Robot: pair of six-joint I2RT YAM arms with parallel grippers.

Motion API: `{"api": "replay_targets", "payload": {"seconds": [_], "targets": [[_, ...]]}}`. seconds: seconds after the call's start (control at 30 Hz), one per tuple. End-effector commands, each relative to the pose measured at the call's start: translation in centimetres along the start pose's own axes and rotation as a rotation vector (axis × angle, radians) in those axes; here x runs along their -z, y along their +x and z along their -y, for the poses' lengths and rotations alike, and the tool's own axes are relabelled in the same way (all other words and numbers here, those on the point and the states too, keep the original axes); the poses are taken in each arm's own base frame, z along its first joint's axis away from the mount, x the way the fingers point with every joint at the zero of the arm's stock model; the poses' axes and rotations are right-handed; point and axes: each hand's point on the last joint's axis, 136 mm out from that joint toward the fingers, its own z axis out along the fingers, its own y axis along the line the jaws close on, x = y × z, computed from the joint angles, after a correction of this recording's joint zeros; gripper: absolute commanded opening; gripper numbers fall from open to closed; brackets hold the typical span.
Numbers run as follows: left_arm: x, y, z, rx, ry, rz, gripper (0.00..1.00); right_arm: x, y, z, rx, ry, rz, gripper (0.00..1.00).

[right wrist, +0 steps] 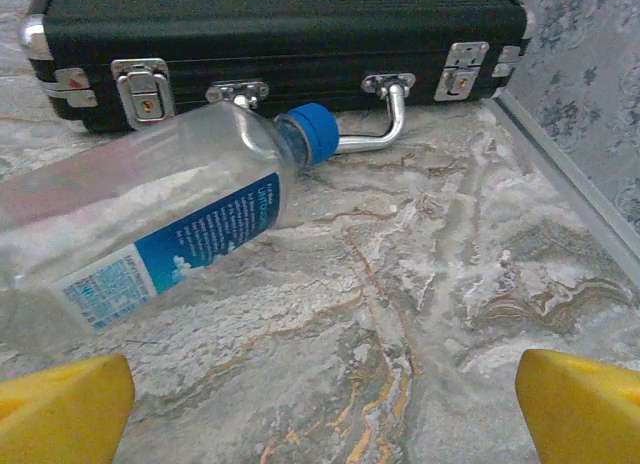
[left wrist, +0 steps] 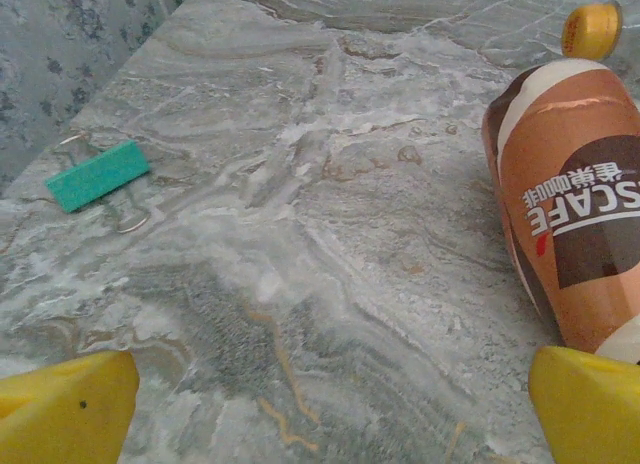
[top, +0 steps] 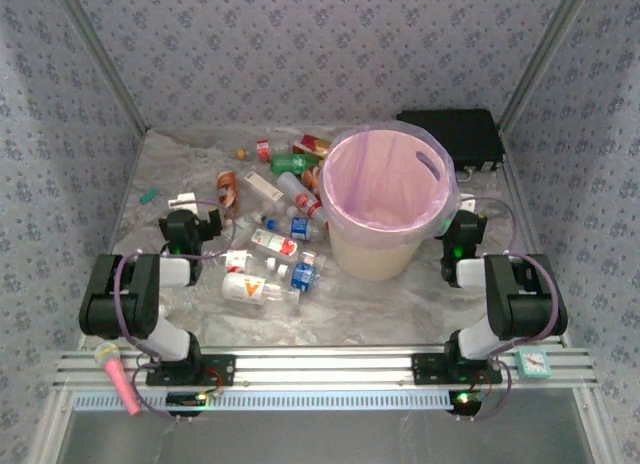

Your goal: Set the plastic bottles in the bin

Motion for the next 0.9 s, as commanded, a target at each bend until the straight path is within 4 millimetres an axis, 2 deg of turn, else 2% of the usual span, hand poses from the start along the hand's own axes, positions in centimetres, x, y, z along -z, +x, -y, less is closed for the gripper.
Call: {"api": "replay_targets", "payload": {"seconds": [0.0,0.17,0.27,0.37,0.47,0.53,0.63,0.7,0.73,0.87], "targets": [[2.2,-4.3,-1.5,0.043,-0.069,0.063,1.00,1.3,-2.9,1.0,-0.053,0.014,0.015,1.00],[7.3,-9.3,-3.7,0.220,-0.138,0.051,0.99,4.5,-5.4,4.1,-0.254,0.064,-0.118,1.00],[10.2,-13.2,-1.9,0.333,-0.011,0.029,0.95,5.7,-5.5,5.6,-0.424,0.101,-0.244,1.00],[12.7,-16.8,2.3,0.350,0.171,-0.013,0.95,4.8,-6.1,5.1,-0.579,0.026,-0.349,1.00],[15.6,-20.4,8.4,0.347,0.404,-0.038,0.93,2.8,-7.0,3.9,-0.678,-0.022,-0.412,0.98],[17.4,-22.0,12.3,0.335,0.534,-0.076,0.93,1.1,-7.7,3.0,-0.723,-0.050,-0.445,0.98],[20.4,-22.6,18.6,0.360,0.717,-0.150,0.93,-1.6,-7.7,1.7,-0.781,-0.086,-0.497,0.96],[22.2,-22.6,21.7,0.378,0.806,-0.152,0.93,-3.2,-7.2,0.8,-0.789,-0.100,-0.538,0.96],[22.9,-22.4,23.1,0.383,0.842,-0.158,0.92,-4.1,-7.9,0.4,-0.786,-0.114,-0.543,0.96],[23.6,-20.8,26.4,0.333,0.870,-0.215,0.92,-6.6,-6.9,-2.1,-0.753,-0.121,-0.613,0.96]]}}
